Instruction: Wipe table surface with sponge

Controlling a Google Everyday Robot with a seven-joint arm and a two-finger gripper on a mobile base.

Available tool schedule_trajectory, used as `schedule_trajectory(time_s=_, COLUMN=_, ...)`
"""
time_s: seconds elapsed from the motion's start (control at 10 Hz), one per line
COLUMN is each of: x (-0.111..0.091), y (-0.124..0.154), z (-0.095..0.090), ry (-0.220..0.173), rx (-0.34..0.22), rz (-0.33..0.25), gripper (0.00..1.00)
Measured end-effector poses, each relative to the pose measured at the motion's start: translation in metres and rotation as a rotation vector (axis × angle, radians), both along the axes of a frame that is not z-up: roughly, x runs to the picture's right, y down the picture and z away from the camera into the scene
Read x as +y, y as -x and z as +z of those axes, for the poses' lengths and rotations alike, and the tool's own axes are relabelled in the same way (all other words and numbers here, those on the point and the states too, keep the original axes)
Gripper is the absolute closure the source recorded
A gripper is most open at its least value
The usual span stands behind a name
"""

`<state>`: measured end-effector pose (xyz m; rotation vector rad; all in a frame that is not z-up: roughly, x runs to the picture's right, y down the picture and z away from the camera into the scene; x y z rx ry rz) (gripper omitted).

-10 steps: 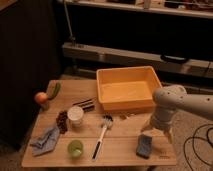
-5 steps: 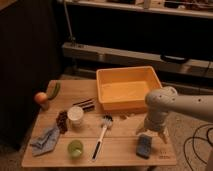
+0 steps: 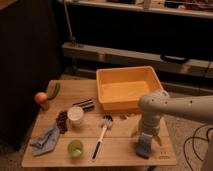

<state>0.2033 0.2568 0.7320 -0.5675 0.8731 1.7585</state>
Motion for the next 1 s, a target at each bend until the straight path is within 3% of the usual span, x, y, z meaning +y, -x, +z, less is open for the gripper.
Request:
schedule_trajectory(time_s=0.3, x=0.005, y=0.005, z=0.002, ry=-0.007, rx=-0.021, rz=-0.005, gripper=0.20)
schedule_trajectory(time_s=1.0, x=0.018, y=-0.012, z=0.006, ry=-0.045, rx=-0.126, rz=0.051, gripper=0.20)
